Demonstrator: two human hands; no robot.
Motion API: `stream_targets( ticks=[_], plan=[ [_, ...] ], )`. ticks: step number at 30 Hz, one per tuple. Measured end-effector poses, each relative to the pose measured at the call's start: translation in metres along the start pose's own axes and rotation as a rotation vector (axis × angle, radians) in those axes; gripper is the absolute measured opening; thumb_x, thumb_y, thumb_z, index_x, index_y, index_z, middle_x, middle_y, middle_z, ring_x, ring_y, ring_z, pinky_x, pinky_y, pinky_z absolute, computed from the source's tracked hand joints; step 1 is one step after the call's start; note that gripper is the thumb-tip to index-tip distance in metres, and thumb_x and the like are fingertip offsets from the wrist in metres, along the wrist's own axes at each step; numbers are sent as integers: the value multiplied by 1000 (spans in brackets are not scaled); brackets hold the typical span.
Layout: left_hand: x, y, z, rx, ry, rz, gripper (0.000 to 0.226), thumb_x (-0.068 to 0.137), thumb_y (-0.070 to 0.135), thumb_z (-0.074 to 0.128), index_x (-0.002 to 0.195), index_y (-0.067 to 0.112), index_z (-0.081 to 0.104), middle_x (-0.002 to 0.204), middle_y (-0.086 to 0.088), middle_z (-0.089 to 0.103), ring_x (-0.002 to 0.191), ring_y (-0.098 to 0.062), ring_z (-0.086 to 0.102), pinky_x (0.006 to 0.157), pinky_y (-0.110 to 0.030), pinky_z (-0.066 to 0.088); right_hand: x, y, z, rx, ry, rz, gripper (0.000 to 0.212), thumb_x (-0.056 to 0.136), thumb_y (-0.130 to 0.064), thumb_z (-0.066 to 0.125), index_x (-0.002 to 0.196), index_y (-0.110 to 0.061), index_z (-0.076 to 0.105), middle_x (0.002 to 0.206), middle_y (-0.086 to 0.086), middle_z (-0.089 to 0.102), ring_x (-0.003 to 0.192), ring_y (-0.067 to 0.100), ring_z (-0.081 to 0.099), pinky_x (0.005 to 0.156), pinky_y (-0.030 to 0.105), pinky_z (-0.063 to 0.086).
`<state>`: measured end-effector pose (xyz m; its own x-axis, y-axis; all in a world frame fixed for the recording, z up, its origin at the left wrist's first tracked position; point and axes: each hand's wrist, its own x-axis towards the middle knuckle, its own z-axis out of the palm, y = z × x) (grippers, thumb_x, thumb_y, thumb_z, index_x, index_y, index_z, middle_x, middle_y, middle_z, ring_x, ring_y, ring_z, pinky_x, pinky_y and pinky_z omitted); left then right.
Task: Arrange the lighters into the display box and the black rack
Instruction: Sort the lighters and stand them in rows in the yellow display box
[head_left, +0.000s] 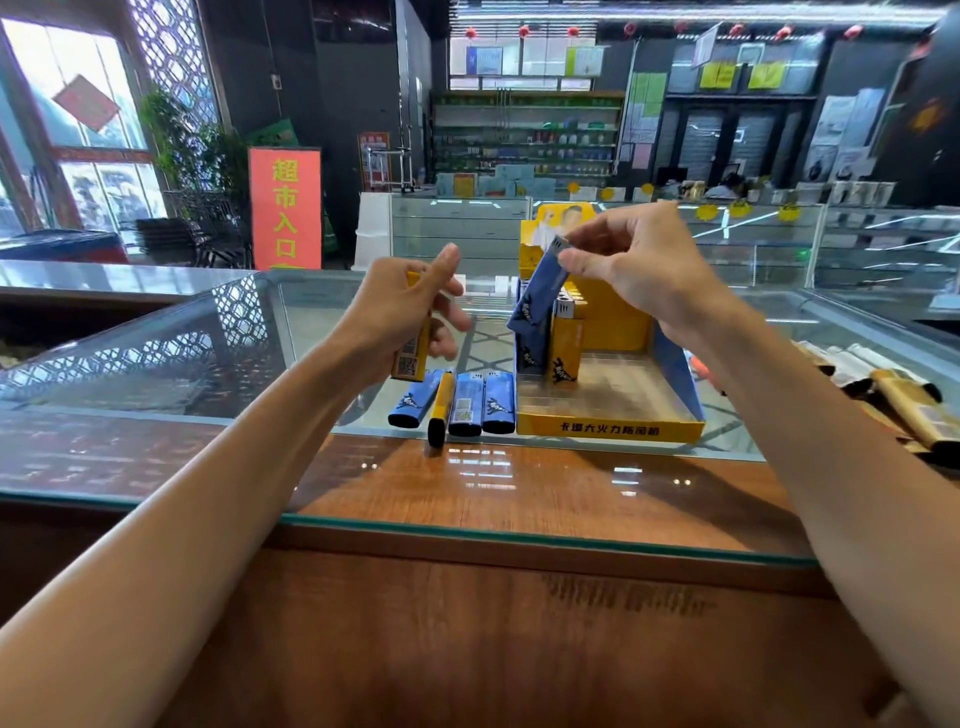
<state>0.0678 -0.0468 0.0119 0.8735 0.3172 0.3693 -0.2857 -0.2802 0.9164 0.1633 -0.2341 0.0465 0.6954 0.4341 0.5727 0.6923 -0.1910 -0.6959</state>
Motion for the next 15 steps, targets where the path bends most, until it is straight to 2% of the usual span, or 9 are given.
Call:
stream_targets(
  ticks=[2, 4, 7, 11, 15],
  plan=[
    [1, 0, -2, -23, 32, -44, 33, 96, 36, 47, 86, 5, 54, 44, 4, 51, 33, -8, 45, 33, -17, 38, -1, -2, 5, -99, 2, -41, 18, 81, -13, 72, 98, -7, 70, 91, 7, 69, 82, 19, 62, 78, 29, 54],
    [2, 2, -3, -96, 16, -113, 30, 97, 35, 45, 91, 6, 53, 43, 8, 44, 33, -6, 40, 33, -17, 35, -2, -6, 7, -159, 9, -79, 18, 81, -16, 73, 97, -8, 72, 90, 6, 70, 83, 22, 64, 79, 34, 55],
    [4, 6, 0, -163, -12, -223, 25, 97, 33, 45, 97, 9, 51, 46, 8, 40, 35, -7, 37, 34, -18, 32, 0, -8, 1, -158, 48, -98, 17, 80, -15, 74, 96, -10, 72, 87, 5, 70, 75, 11, 60, 69, 26, 52],
    [5, 9, 1, -154, -55, -282, 15, 92, 22, 49, 97, 8, 49, 54, 5, 41, 40, -9, 38, 39, -17, 33, -1, -7, 1, -192, 39, -97, 19, 80, -15, 74, 98, -11, 72, 81, -2, 66, 63, -2, 51, 58, 11, 42],
    [4, 10, -1, -214, -172, -301, 18, 87, 12, 43, 105, 9, 40, 59, 3, 46, 47, -9, 40, 44, -19, 35, 0, -9, -5, -181, 77, -104, 16, 79, -15, 74, 95, -15, 72, 80, -1, 66, 65, 0, 53, 58, 10, 42]
  ],
)
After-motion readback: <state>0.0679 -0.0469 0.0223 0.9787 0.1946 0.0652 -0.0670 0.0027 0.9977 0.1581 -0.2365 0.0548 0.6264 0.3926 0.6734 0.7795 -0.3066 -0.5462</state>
